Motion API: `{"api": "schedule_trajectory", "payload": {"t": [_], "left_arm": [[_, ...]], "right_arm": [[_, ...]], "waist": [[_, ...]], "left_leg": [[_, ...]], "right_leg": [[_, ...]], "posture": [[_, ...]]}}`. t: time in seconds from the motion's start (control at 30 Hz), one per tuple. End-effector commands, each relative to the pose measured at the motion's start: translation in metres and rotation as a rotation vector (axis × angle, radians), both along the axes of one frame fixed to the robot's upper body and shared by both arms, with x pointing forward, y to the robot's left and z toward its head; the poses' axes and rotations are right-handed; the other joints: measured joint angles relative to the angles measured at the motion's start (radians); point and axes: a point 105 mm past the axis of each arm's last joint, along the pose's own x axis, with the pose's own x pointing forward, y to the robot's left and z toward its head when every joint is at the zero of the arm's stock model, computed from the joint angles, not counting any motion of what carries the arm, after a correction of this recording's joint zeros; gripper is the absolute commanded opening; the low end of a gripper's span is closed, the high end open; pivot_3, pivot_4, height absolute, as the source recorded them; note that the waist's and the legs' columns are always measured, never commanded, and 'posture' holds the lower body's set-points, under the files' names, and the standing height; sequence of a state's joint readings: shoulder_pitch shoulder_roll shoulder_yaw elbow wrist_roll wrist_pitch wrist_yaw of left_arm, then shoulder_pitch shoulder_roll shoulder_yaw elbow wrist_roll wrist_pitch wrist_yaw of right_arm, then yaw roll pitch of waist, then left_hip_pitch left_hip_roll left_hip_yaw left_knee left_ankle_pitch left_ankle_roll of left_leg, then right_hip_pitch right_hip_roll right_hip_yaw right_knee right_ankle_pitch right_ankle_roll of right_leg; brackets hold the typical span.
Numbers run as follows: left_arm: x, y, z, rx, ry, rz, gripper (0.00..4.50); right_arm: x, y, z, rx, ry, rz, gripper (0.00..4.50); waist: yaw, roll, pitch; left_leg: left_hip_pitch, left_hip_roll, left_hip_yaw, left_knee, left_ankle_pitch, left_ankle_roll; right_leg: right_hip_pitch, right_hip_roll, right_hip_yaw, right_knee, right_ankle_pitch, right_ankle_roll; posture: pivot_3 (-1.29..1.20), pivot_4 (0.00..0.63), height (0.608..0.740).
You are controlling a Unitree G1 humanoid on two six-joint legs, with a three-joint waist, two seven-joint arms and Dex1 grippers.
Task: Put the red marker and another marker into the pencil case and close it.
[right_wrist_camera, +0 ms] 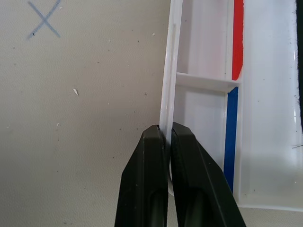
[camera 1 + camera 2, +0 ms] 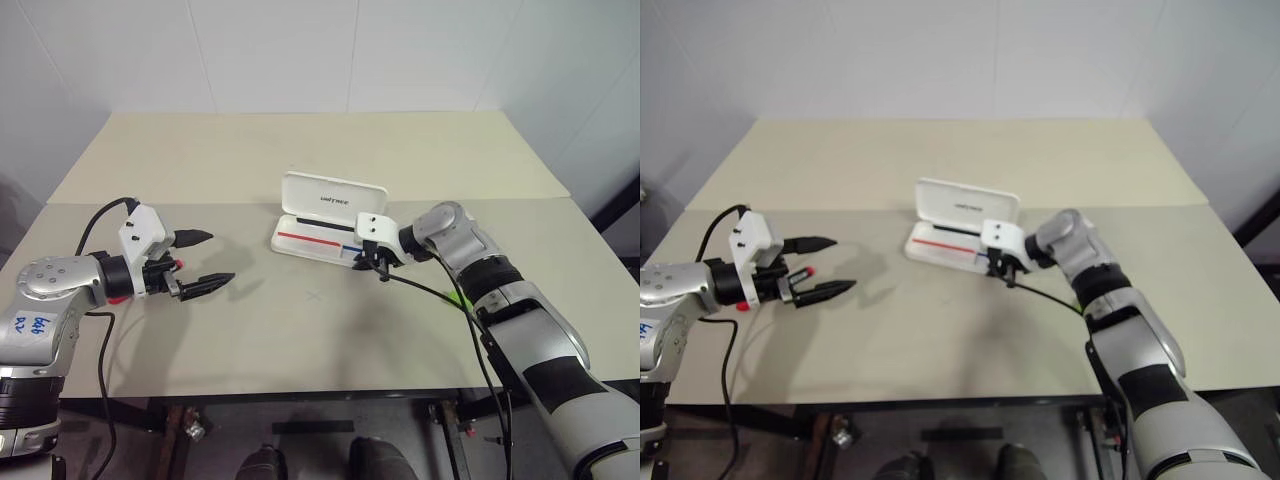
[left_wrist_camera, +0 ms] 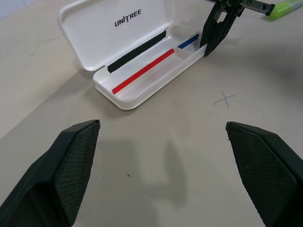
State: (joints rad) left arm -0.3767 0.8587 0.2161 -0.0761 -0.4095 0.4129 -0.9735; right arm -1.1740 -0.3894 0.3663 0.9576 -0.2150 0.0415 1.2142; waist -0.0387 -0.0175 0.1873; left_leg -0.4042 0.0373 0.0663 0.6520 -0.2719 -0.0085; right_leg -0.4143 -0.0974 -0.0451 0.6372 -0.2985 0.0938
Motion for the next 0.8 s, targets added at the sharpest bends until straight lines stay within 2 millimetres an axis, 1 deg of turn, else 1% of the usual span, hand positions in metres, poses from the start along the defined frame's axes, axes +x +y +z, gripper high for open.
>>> {"api": "schedule_trajectory", "payload": {"t": [0.03,0.1,0.17,0.23,0.33,0.43,0.57,0.67,0.8], "left_arm": [[-0.002,-0.001,0.014,0.0,-0.06,-0.003,4.5],[-0.002,-0.001,0.014,0.001,-0.062,-0.006,4.5],[-0.002,-0.002,0.014,0.002,-0.064,-0.014,4.5],[-0.003,-0.003,0.015,0.001,-0.068,-0.032,4.5],[-0.003,-0.005,0.014,-0.001,-0.068,-0.046,4.5],[-0.003,-0.008,0.012,-0.006,-0.066,-0.06,4.5],[-0.003,-0.011,0.007,-0.012,-0.052,-0.079,4.5],[-0.005,-0.014,0.002,-0.015,-0.035,-0.097,4.5],[-0.009,-0.017,-0.005,-0.009,-0.008,-0.128,4.5]], "right_arm": [[0.0,0.012,0.024,0.052,-0.051,0.055,0.02],[-0.004,0.014,0.031,0.076,-0.041,0.085,0.02],[-0.011,0.016,0.04,0.098,-0.052,0.15,0.02],[-0.022,0.008,0.045,0.091,-0.047,0.199,0.02],[-0.034,-0.004,0.045,0.074,-0.04,0.211,0.02],[-0.048,-0.015,0.042,0.065,-0.051,0.22,0.02],[-0.068,-0.032,0.028,0.029,-0.036,0.209,0.02],[-0.078,-0.043,0.019,0.011,-0.017,0.178,0.02],[-0.084,-0.048,0.013,-0.005,-0.019,0.165,0.02]], "waist": [[-0.002,0.0,0.0],[-0.003,0.0,0.0],[-0.003,0.0,0.0],[-0.001,0.0,0.0],[0.007,0.0,0.0],[0.014,0.0,0.0],[0.013,0.0,0.0],[0.011,0.0,0.0],[0.008,0.0,0.0]], "left_leg": [[0.0,0.0,0.0,0.0,0.0,0.0],[0.0,0.0,0.0,-0.001,0.0,0.0],[0.0,0.0,0.0,-0.001,0.0,0.0],[0.0,0.0,0.0,-0.002,0.0,0.0],[-0.001,0.0,0.0,-0.002,0.0,0.0],[-0.001,-0.001,0.0,-0.001,-0.001,0.0],[-0.001,-0.001,0.0,-0.001,-0.002,0.002],[-0.001,-0.002,0.0,0.0,-0.002,0.002],[0.001,-0.003,0.0,0.0,-0.002,0.003]], "right_leg": [[0.0,0.0,0.0,0.0,0.0,0.0],[0.0,0.0,0.0,0.0,0.0,0.0],[-0.001,0.0,0.0,0.0,0.0,0.0],[-0.001,0.0,0.0,-0.001,0.0,0.0],[-0.001,0.0,0.0,-0.002,0.0,0.0],[-0.001,-0.001,-0.001,-0.003,0.0,0.0],[-0.001,-0.002,-0.001,-0.002,0.0,0.0],[-0.001,-0.001,-0.001,-0.002,0.0,0.0],[-0.001,0.001,-0.001,-0.001,0.0,0.0]], "posture": [[0.0,0.15,0.74],[0.0,0.15,0.74],[0.0,0.15,0.74],[0.0,0.15,0.74],[0.0,0.15,0.74],[0.0,0.15,0.74],[0.0,0.15,0.74],[0.0,0.15,0.74],[0.0,0.15,0.74]]}}
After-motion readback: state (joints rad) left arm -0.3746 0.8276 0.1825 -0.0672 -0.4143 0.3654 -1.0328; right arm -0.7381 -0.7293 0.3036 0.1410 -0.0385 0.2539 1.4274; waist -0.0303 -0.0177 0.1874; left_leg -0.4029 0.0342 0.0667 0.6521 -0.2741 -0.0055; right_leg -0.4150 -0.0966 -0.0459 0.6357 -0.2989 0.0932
